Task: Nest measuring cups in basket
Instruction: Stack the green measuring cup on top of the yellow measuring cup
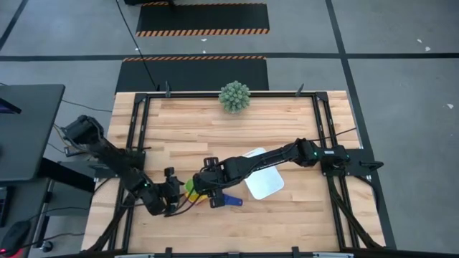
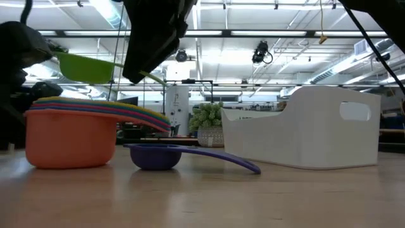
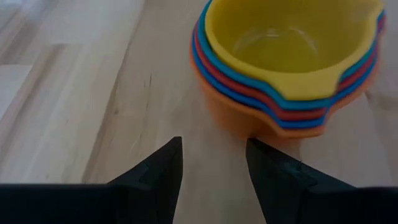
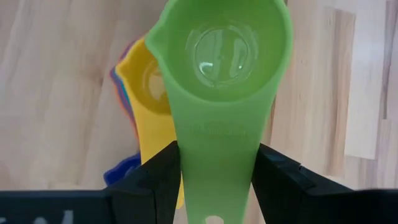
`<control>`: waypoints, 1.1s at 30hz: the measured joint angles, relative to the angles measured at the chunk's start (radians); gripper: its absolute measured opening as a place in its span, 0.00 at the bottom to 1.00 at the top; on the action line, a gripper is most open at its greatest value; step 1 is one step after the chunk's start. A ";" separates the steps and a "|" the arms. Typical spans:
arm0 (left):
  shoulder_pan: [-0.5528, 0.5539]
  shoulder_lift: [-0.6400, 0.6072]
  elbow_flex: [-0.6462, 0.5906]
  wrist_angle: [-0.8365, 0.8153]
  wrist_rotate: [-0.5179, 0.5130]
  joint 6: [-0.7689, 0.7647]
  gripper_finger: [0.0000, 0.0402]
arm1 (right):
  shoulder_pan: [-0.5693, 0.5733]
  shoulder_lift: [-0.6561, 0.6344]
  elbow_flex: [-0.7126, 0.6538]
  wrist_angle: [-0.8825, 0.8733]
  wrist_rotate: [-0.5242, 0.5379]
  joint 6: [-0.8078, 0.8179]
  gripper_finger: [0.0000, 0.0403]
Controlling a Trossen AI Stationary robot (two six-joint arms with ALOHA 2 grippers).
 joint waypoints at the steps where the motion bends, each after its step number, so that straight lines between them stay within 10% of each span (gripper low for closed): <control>1: 0.009 0.012 0.000 0.018 0.001 0.009 0.46 | 0.003 0.000 0.000 -0.002 0.001 0.008 0.45; 33: 0.103 0.091 0.000 0.224 0.070 0.181 0.46 | 0.052 -0.002 -0.142 0.058 -0.135 0.194 0.45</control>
